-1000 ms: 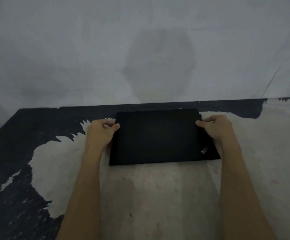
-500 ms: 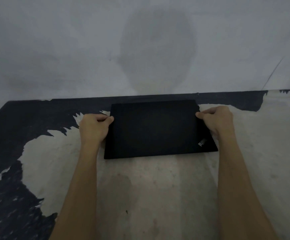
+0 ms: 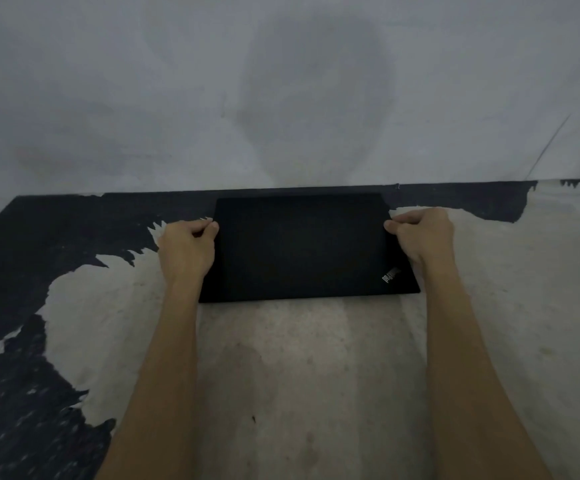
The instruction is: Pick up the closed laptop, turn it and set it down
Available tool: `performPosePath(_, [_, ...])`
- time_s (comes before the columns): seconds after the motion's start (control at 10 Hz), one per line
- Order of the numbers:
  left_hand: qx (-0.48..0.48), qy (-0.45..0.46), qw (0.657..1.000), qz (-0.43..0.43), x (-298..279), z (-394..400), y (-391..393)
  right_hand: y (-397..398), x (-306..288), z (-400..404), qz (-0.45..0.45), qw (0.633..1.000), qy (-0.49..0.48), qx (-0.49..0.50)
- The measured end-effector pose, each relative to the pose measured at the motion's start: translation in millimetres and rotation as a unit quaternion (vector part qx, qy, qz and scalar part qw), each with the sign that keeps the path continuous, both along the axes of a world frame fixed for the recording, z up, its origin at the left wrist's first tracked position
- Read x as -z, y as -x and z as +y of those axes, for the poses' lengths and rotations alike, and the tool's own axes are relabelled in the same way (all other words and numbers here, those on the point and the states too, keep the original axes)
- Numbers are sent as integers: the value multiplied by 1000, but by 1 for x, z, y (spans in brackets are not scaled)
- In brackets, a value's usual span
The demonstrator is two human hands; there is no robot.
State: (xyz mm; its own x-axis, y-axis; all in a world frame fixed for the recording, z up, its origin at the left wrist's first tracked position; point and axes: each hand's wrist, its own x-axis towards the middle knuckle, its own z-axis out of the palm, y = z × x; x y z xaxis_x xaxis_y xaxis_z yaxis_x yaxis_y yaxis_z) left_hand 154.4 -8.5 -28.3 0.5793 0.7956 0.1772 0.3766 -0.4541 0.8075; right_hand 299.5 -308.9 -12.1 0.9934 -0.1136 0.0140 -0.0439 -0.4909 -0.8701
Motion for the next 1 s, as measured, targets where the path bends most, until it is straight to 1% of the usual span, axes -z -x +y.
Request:
performPosePath(0.2, [3, -15, 1000, 2, 2, -1, 0, 0, 0, -3, 12, 1000, -16, -8])
performPosePath(0.4, [-1, -12, 1000, -13, 8, -2, 4, 6, 8, -1, -7, 1000, -19, -8])
performPosePath(0.5, [-2, -30, 1000, -7, 10, -2, 6, 10, 11, 1, -20, 1000, -14, -9])
performPosePath(0.6, [14, -32, 999, -23, 10, -5, 14, 16, 10, 2, -40, 999, -2, -15])
performPosePath(0.7, [34, -28, 998, -45, 5, -11, 24, 24, 3, 3, -56, 997, 52, -23])
performPosePath(0.8, [83, -77, 992, -61, 2, -22, 40, 37, -3, 3, -79, 993, 88, -21])
performPosePath(0.9, [130, -118, 982, -76, -5, -29, 57, 53, -9, 3, -86, 991, 90, -46])
performPosePath(1.0, [155, -147, 968, -132, -29, -28, 59, 68, -31, 8, -138, 987, 55, -63])
